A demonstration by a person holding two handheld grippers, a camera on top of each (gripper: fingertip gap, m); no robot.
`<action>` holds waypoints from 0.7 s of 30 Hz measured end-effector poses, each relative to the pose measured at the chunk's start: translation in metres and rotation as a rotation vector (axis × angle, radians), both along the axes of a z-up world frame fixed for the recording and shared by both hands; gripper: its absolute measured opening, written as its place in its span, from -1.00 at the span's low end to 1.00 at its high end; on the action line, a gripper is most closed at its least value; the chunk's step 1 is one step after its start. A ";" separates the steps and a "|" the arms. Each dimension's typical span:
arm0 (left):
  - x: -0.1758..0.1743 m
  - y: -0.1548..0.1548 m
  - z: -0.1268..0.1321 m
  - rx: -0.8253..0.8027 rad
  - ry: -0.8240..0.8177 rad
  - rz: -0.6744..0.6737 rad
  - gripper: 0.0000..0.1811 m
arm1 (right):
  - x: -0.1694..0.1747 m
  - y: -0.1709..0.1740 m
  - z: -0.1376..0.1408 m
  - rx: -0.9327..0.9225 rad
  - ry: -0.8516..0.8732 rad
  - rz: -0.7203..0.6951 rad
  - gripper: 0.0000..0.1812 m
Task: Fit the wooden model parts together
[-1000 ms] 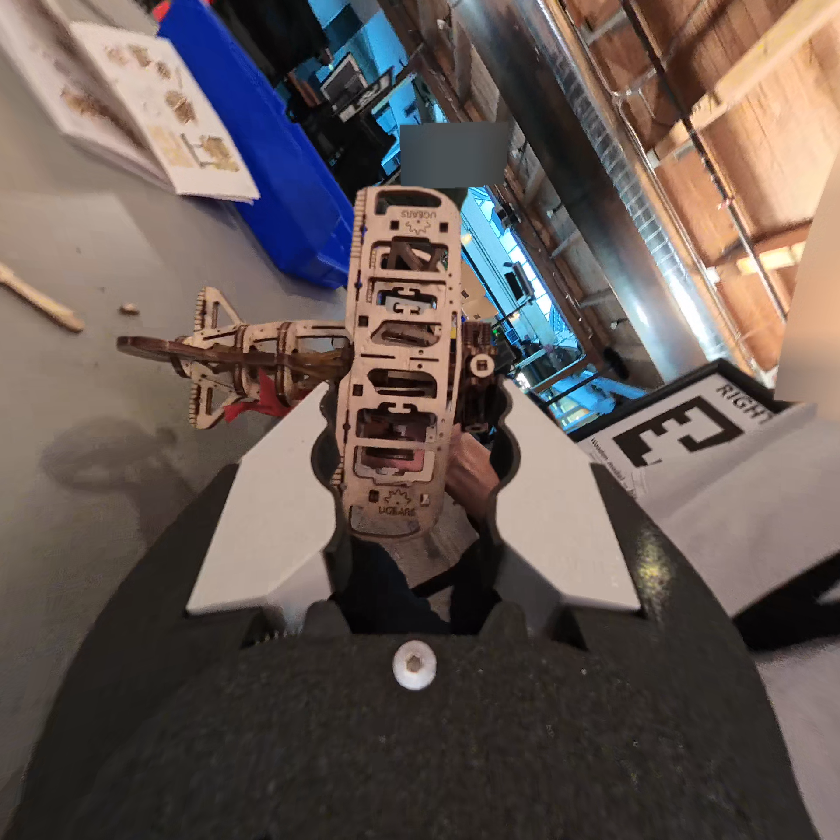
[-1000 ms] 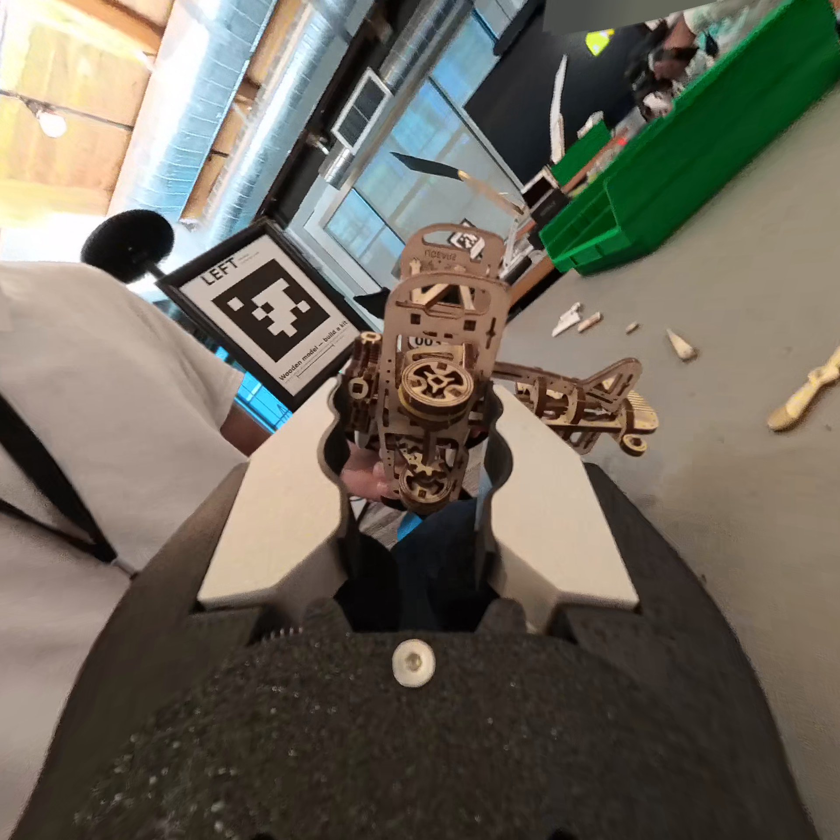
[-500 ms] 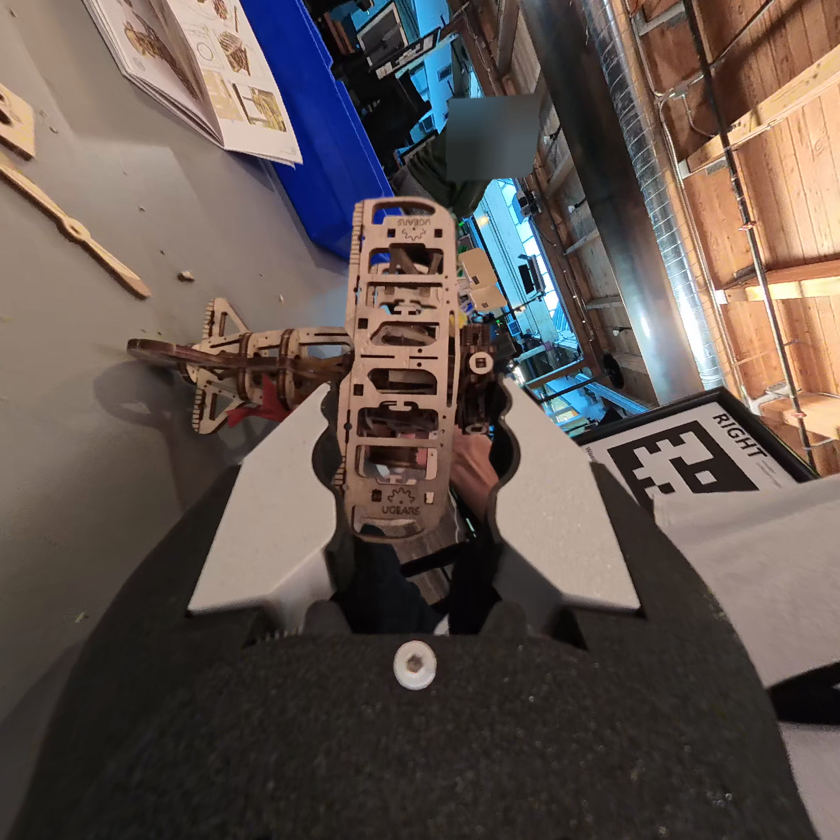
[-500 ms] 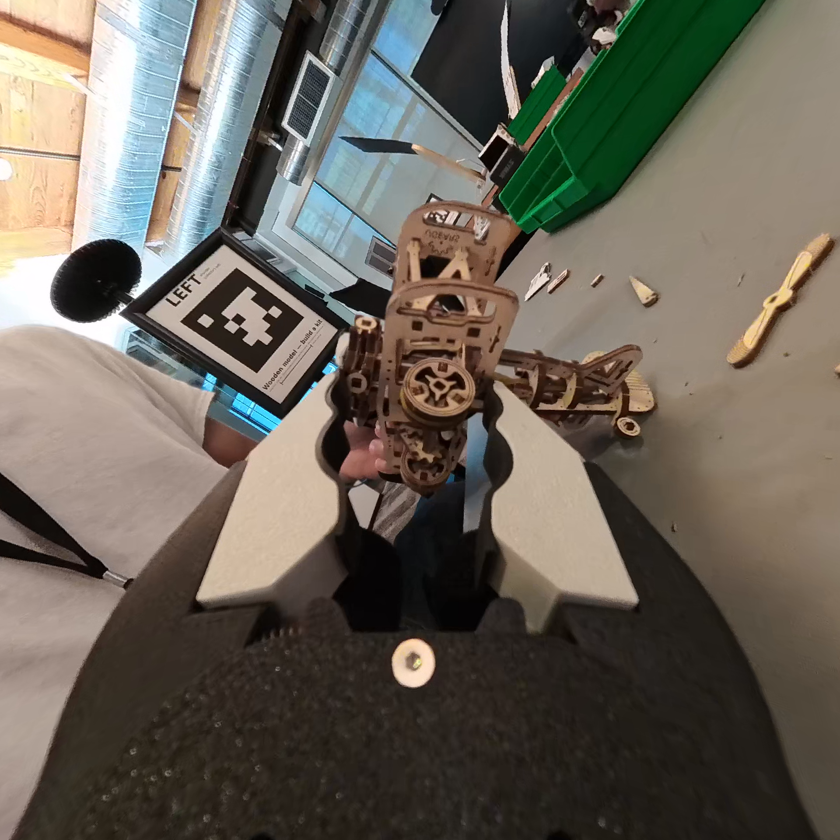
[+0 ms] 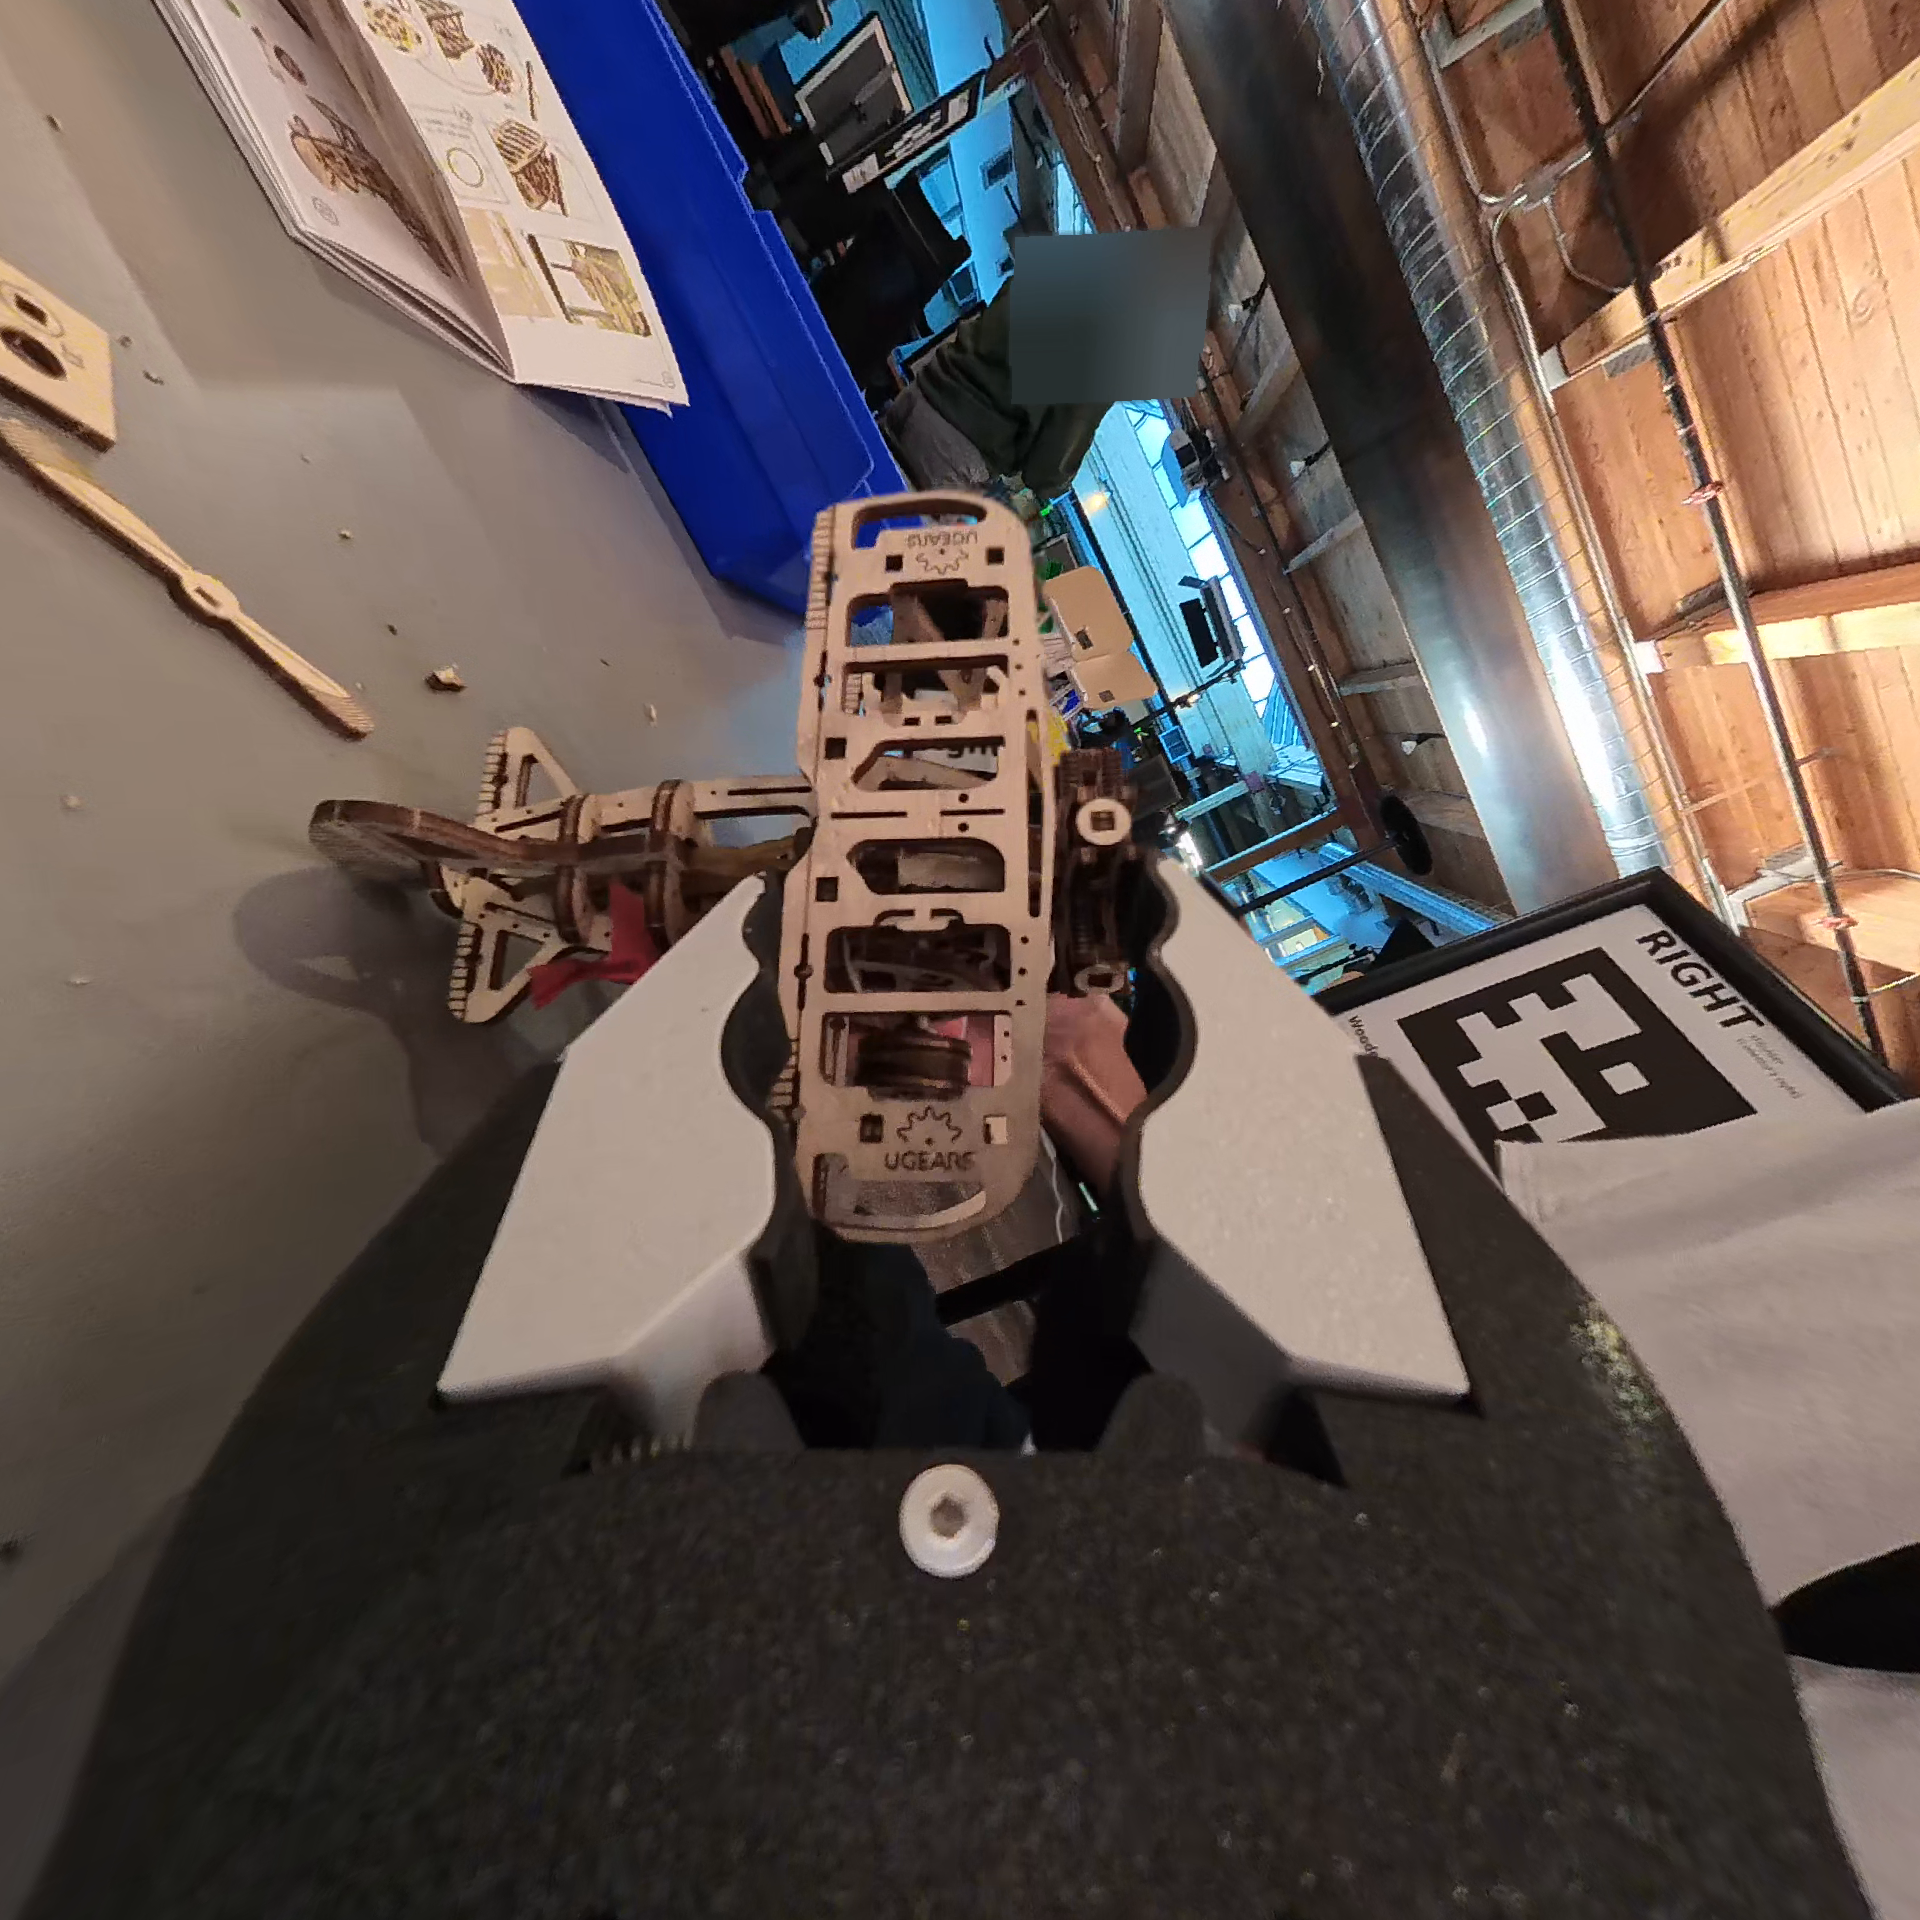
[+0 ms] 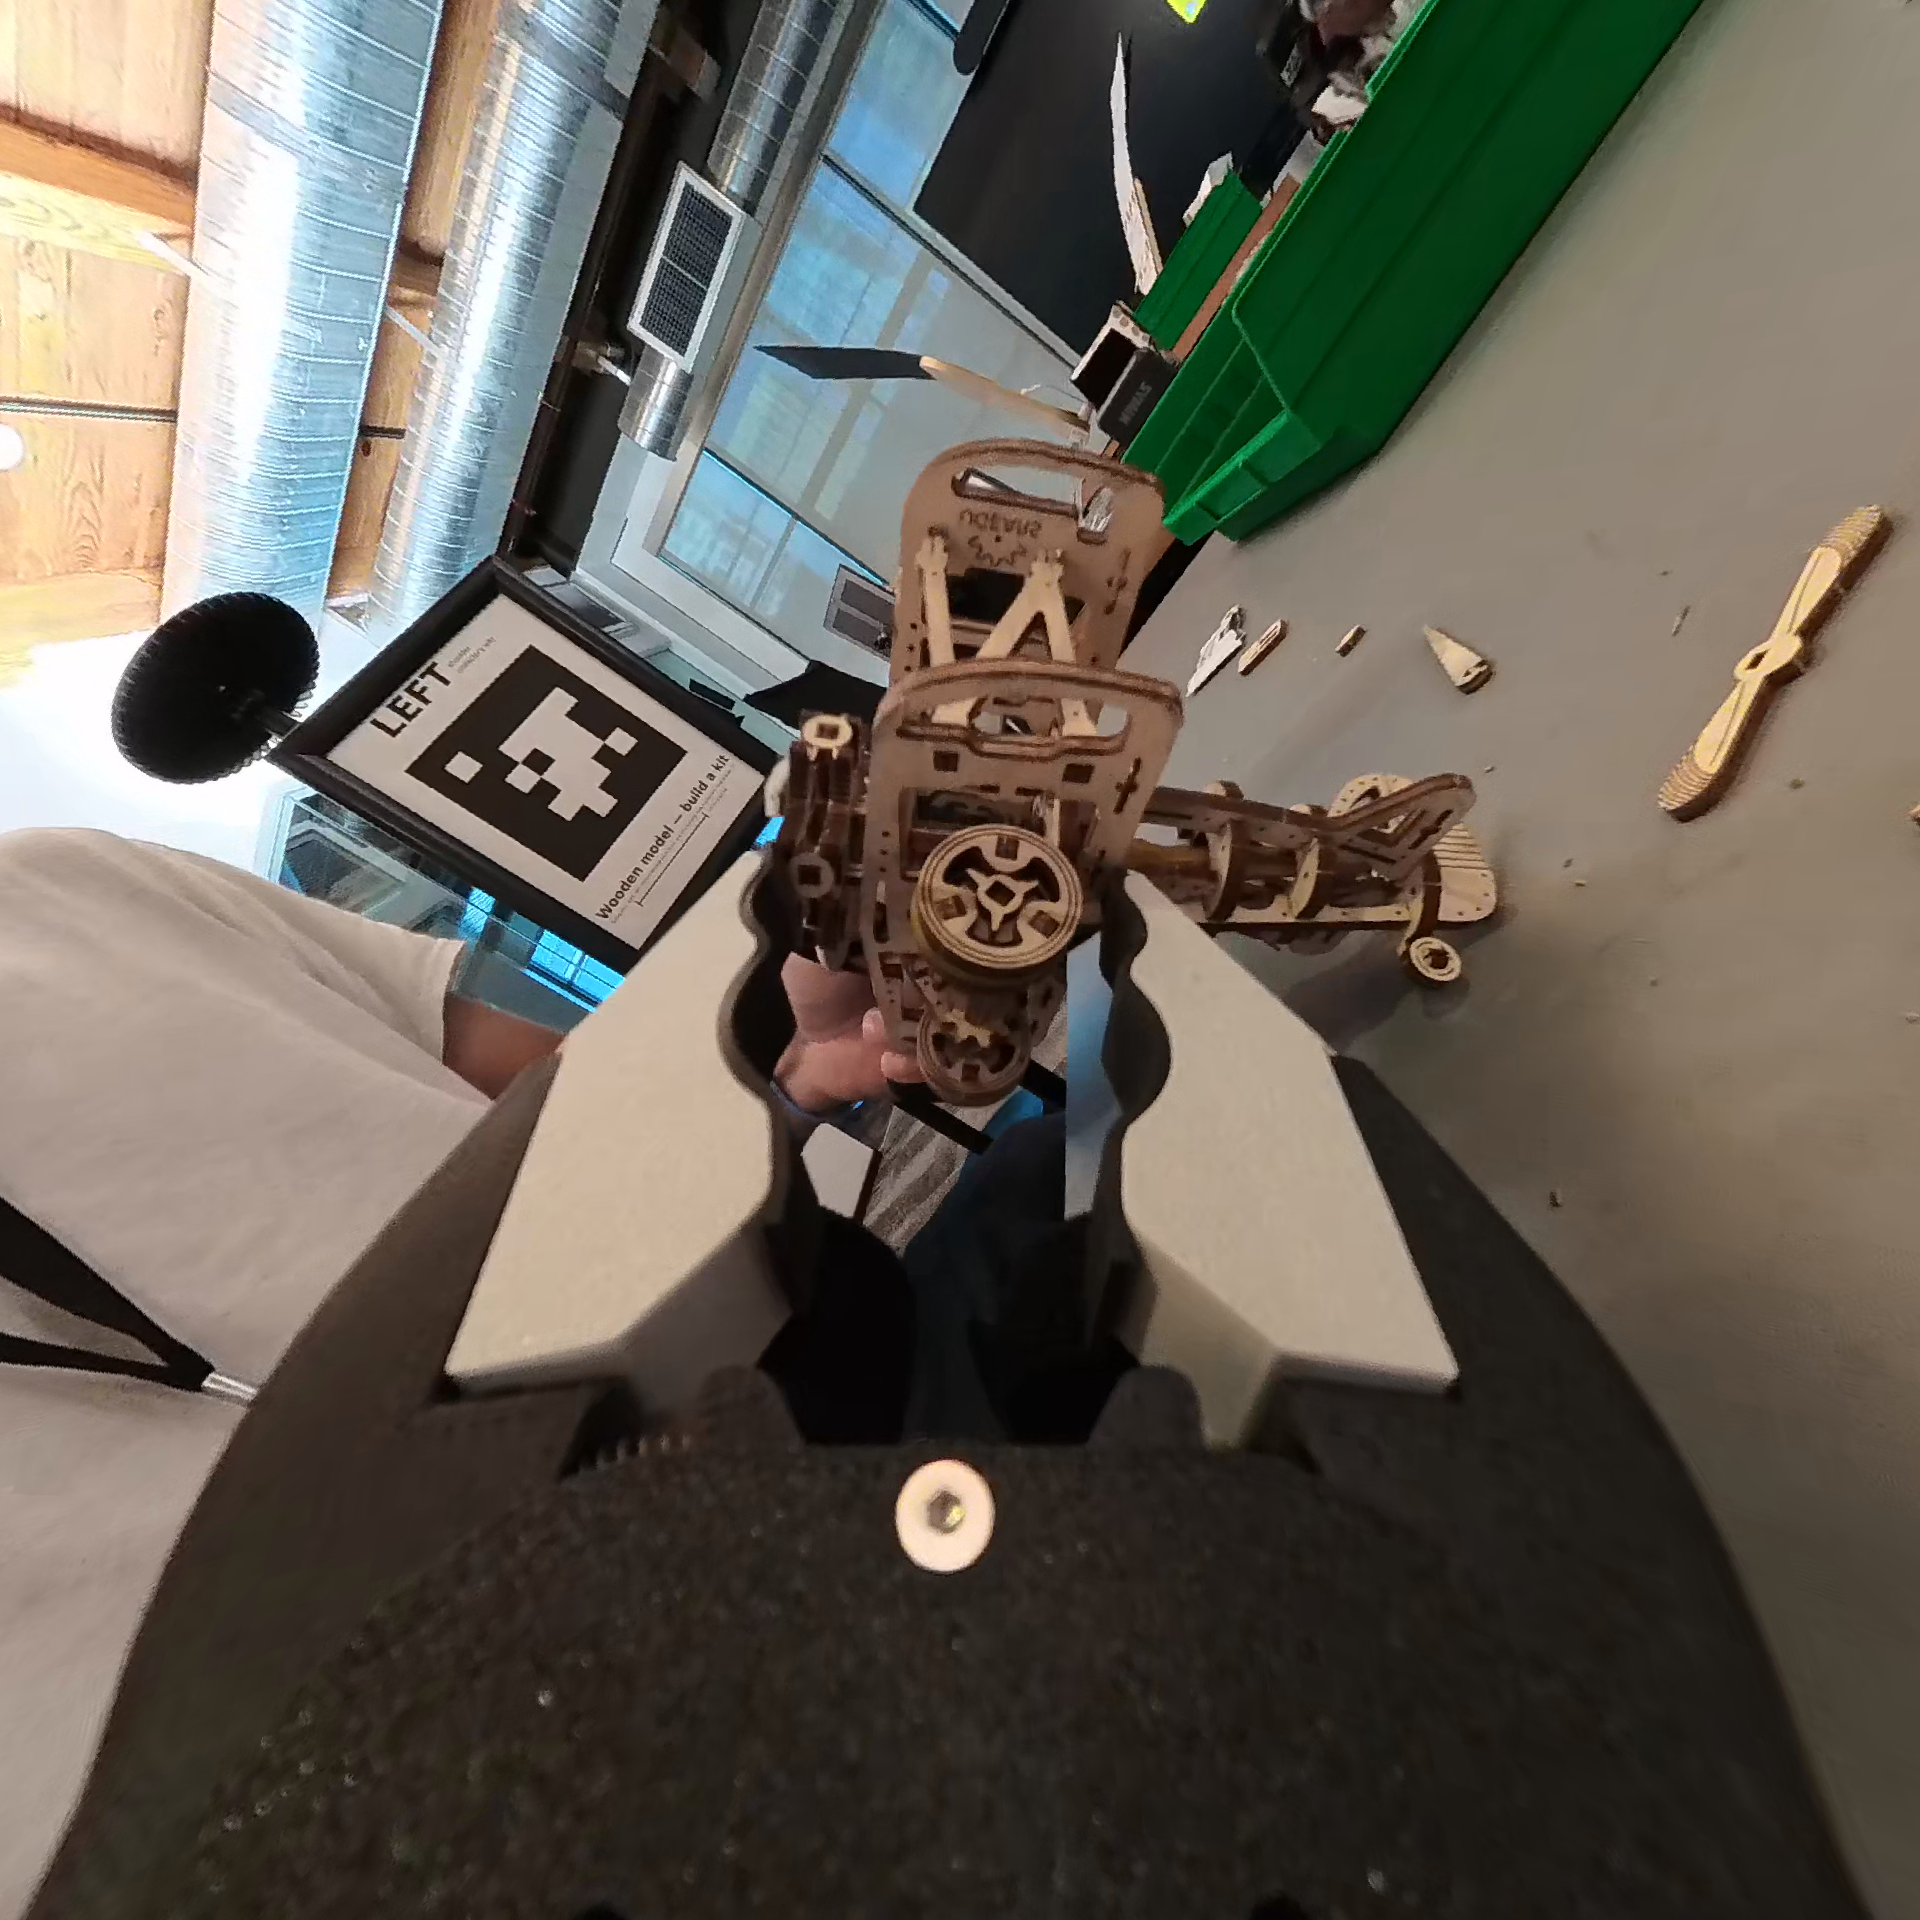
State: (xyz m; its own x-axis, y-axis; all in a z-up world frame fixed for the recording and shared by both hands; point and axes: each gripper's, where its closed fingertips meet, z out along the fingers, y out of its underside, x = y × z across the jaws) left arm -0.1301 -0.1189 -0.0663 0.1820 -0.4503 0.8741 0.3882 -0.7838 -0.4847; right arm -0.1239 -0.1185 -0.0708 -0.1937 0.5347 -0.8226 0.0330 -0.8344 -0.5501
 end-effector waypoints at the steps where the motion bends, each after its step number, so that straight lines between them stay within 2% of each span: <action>1: -0.001 0.001 0.000 -0.001 0.000 0.003 -0.31 | 0.000 0.001 0.000 -0.003 0.000 -0.005 -0.35; 9: -0.005 0.001 -0.002 -0.059 0.010 -0.015 -0.35 | -0.003 0.008 0.001 0.078 -0.035 -0.083 -0.28; 16: -0.007 0.000 0.006 -0.189 0.030 -0.114 -0.30 | -0.005 0.009 0.005 -0.062 -0.058 -0.013 -0.36; 21: -0.009 0.011 0.008 -0.262 -0.046 -0.120 -0.31 | -0.008 0.020 0.009 -0.155 -0.081 -0.078 -0.36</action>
